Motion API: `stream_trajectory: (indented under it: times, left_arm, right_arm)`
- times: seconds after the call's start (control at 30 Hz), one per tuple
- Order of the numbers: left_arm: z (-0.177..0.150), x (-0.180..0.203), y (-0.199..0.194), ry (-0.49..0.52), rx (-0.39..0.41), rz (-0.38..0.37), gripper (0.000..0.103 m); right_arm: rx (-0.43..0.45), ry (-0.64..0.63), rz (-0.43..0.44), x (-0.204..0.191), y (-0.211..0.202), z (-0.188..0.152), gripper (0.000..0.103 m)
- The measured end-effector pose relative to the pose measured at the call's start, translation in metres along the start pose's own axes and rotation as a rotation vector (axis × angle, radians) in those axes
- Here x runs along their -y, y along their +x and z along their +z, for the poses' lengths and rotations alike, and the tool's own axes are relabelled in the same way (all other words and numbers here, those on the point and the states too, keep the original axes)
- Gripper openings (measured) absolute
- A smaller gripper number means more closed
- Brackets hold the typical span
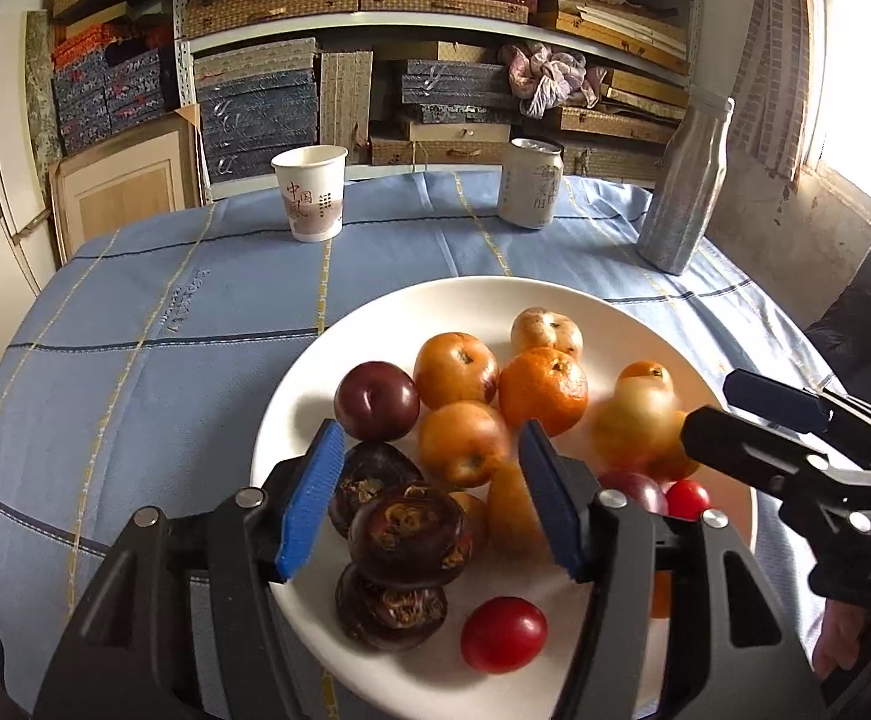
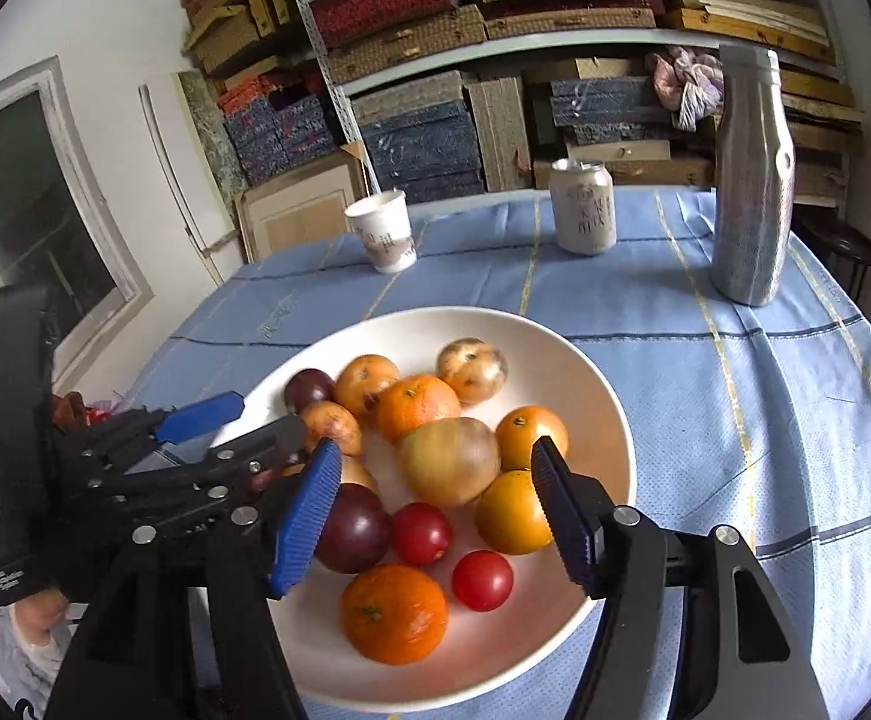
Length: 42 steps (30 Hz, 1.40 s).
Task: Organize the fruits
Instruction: 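Open both tools to release the orange and pale fruit onto the plate, then withdraw both tools toward the last dark brown fruit and red tomato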
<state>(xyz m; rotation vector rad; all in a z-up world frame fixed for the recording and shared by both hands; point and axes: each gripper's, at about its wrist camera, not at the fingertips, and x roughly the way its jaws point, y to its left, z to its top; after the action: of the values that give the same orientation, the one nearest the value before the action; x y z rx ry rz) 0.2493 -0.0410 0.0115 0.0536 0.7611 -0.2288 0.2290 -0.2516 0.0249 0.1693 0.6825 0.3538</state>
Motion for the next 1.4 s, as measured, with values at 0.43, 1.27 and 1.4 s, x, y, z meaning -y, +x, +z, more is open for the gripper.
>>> stream_trajectory:
  times: [0.43,1.27,1.4]
  left_arm:
    - [-0.036,0.002,-0.051,0.006,0.012,0.030,0.059]
    - [-0.123,0.023,-0.110,0.057,0.004,0.063,0.070]
    - [-0.124,0.023,-0.108,0.062,-0.002,0.065,0.073]
  right_arm:
    - [0.039,-0.018,0.056,-0.023,-0.053,-0.028,0.067]
    - [-0.056,-0.105,0.130,-0.063,-0.103,-0.125,0.071]
    - [-0.080,-0.102,0.136,-0.060,-0.103,-0.129,0.071]
